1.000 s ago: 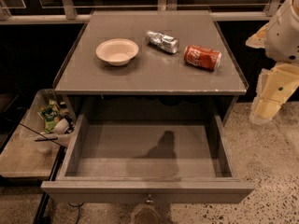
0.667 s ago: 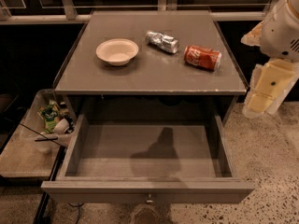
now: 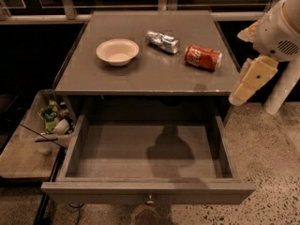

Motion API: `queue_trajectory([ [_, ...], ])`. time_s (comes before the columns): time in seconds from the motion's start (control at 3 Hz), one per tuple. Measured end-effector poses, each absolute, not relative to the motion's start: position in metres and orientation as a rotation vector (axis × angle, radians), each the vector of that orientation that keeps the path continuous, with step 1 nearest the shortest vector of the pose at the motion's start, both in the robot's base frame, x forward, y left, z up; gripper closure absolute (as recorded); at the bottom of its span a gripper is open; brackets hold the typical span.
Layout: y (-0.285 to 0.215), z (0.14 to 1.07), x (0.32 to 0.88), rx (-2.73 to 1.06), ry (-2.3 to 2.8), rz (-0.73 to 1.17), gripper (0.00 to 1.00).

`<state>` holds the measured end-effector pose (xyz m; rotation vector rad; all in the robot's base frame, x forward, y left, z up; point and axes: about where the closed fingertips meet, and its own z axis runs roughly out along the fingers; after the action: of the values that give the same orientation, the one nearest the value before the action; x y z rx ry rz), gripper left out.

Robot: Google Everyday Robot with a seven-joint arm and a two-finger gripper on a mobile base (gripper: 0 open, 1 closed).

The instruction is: Place coke can into top drawer

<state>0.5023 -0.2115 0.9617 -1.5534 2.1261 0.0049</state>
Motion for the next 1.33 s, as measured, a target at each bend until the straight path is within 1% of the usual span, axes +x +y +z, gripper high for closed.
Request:
queue_trajectory([
  [0.33, -0.223, 0.962, 0.541, -1.423, 2.036, 0.026, 0.0],
  [0.67, -0.221, 0.963, 0.584, -1.315, 1.94, 0.029, 0.0],
  [1.33, -0.221, 0.951, 0.589, -1.332, 2.001, 0.01, 0.0],
])
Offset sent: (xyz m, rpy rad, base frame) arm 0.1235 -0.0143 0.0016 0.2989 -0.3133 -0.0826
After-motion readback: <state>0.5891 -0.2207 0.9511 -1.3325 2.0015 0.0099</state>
